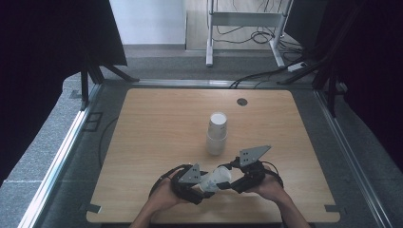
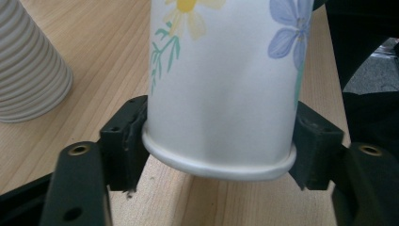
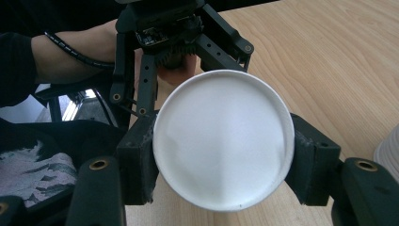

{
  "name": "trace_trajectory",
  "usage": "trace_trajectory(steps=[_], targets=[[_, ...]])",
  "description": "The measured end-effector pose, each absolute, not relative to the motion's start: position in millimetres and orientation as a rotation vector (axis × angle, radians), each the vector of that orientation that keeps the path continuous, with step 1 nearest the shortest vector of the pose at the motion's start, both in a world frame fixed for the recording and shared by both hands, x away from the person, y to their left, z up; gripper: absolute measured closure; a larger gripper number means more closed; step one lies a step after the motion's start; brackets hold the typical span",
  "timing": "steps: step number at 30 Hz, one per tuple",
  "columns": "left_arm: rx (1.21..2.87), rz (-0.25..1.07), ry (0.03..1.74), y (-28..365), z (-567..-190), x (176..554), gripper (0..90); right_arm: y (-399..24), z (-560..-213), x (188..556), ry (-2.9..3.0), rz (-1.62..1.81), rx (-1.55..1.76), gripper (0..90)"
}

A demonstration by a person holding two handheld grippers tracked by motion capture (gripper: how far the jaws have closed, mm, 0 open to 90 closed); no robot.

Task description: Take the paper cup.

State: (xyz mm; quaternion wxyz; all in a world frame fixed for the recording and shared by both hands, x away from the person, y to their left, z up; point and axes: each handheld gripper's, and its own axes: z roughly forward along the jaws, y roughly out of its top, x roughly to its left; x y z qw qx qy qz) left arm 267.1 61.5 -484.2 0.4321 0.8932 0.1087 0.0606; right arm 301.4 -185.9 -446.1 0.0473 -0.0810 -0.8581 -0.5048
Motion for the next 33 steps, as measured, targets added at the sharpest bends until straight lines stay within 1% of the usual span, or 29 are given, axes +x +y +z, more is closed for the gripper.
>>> trace_trajectory(steps=[6, 11, 17, 20, 24, 33], targets=[[2.232, 0.152, 0.273, 62, -484, 267, 37.4, -185, -447, 302, -2.626, -1.527, -0.246, 36.1], [2.242, 0.152, 0.273, 62, -483, 268, 37.9, -184, -447, 302, -2.630, -1.519, -0.244, 35.3], [2.258, 0.167, 0.282, 65, -479, 268, 37.9, -182, -445, 300, -2.668, -1.505, -0.263, 24.4], [2.269, 0.176, 0.287, 67, -479, 269, 37.9, -184, -441, 300, -2.687, -1.504, -0.267, 21.4], [2.307, 0.190, 0.279, 66, -479, 269, 37.8, -187, -434, 298, -2.740, -1.457, -0.270, 19.5], [2.326, 0.206, 0.263, 63, -473, 264, 37.8, -183, -421, 295, -2.863, -1.273, -0.224, 17.7]])
